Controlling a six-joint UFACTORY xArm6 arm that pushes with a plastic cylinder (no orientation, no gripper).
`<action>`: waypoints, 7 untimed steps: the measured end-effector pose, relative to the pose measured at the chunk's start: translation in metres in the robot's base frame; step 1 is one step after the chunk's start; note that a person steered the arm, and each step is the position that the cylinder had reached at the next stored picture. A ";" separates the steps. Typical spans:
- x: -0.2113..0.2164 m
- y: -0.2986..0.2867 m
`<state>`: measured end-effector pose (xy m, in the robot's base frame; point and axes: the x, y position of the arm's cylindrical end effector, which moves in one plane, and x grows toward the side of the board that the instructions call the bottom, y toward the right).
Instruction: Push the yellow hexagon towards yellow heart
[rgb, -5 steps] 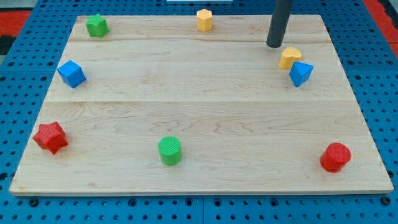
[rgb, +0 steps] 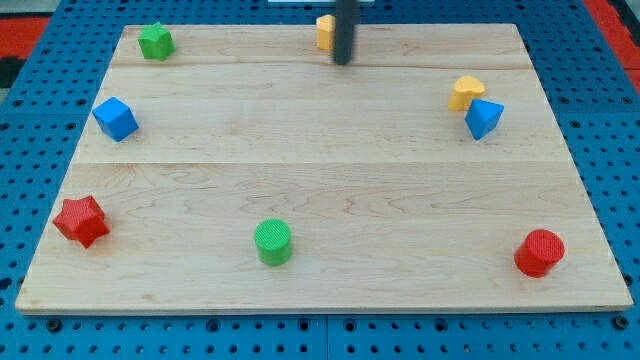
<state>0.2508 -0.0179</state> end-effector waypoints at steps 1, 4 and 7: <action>-0.022 -0.059; -0.054 0.041; -0.041 0.126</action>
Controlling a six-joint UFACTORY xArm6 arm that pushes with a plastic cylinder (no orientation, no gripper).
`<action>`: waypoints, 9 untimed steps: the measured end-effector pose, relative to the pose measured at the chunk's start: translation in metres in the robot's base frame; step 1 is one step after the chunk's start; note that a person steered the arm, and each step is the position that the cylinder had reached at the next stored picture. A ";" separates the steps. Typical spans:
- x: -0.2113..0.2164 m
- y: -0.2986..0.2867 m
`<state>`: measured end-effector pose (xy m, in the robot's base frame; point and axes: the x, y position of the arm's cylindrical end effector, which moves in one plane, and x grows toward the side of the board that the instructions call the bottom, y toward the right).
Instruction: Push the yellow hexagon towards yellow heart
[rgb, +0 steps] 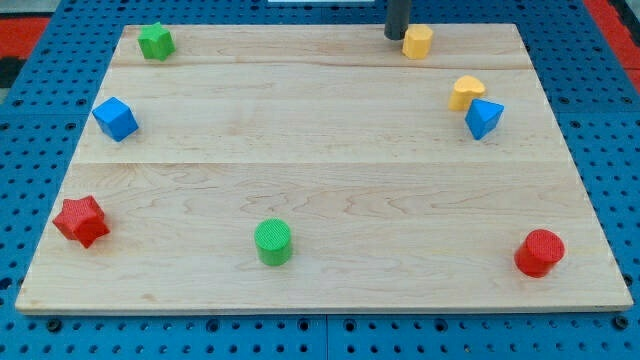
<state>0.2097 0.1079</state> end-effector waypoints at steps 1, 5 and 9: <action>-0.017 0.000; 0.013 0.041; 0.060 0.046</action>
